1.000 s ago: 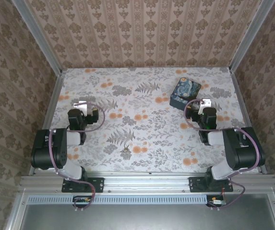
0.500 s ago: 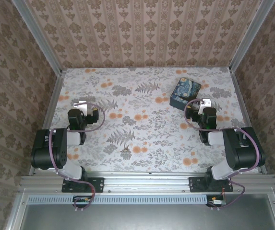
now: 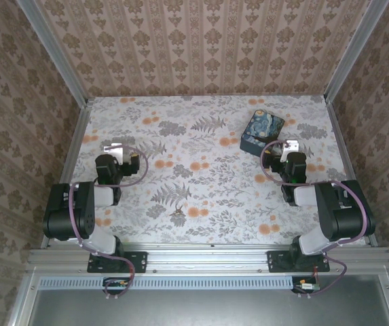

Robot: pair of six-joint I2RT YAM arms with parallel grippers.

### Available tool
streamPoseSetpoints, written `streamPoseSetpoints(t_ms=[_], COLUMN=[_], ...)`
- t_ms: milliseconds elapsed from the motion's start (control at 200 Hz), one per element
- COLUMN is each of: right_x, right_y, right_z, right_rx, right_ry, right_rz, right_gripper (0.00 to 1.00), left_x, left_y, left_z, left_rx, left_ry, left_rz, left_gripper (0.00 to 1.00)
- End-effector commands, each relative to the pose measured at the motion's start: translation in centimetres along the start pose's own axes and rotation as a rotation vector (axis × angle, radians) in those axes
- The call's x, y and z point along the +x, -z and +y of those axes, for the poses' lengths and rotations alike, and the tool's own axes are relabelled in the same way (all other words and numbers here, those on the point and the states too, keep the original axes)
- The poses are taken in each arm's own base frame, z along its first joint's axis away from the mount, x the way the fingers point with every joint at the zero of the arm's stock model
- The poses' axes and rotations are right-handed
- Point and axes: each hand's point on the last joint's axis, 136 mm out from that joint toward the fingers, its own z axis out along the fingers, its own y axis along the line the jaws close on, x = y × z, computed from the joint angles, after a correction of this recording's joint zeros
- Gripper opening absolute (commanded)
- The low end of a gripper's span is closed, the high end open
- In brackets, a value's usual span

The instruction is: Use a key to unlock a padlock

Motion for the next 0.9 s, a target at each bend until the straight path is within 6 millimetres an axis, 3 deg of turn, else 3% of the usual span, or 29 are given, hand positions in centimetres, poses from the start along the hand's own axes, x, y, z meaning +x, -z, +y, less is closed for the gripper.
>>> streamPoseSetpoints(t_ms=[0, 230, 345, 410, 580, 715, 755, 785, 895], right_x=[-1.7, -3.4, -3.0, -3.1, -9.4, -10.9, -11.6, -11.0, -11.7], right_y=[-0.2, 0.9, 0.7, 1.0, 3.5, 1.2, 0.5, -0.6, -3.3], right_z=[-0.3, -1.7, -1.7, -1.5, -3.1, -4.3, -4.5, -4.5, -4.1], right_rx=[0.019, 0.072, 0.060, 0.055, 0.132, 0.135, 0.124, 0.117, 0.093], right_ry=[-0.005, -0.055, -0.059, -0.053, -0.175, -0.313, -0.346, -0.369, -0.422], right_rz=[-0.025, -0.018, -0.029, -0.014, -0.011, 0.112, 0.123, 0.162, 0.231], right_gripper=[1.00, 1.00, 1.00, 1.00, 1.00, 1.00, 1.00, 1.00, 1.00], left_x=[-1.6, -2.8, -2.6, -3.5, -9.2, -11.0, -11.2, -11.3, -11.4], left_y=[0.0, 0.5, 0.4, 0.9, 3.6, 5.0, 5.4, 5.6, 5.9], left_z=[1.0, 1.9, 1.8, 2.0, 3.1, 4.5, 3.9, 3.2, -0.9], left_rx=[-0.034, -0.097, -0.110, -0.132, -0.232, -0.338, -0.331, -0.323, -0.227], left_ry=[0.030, 0.037, 0.021, 0.016, 0.013, 0.128, 0.144, 0.148, 0.100], left_rz=[-0.028, -0.012, -0.018, -0.024, 0.025, 0.137, 0.162, 0.172, 0.215], left_gripper=[1.00, 1.00, 1.00, 1.00, 1.00, 1.00, 1.00, 1.00, 0.99])
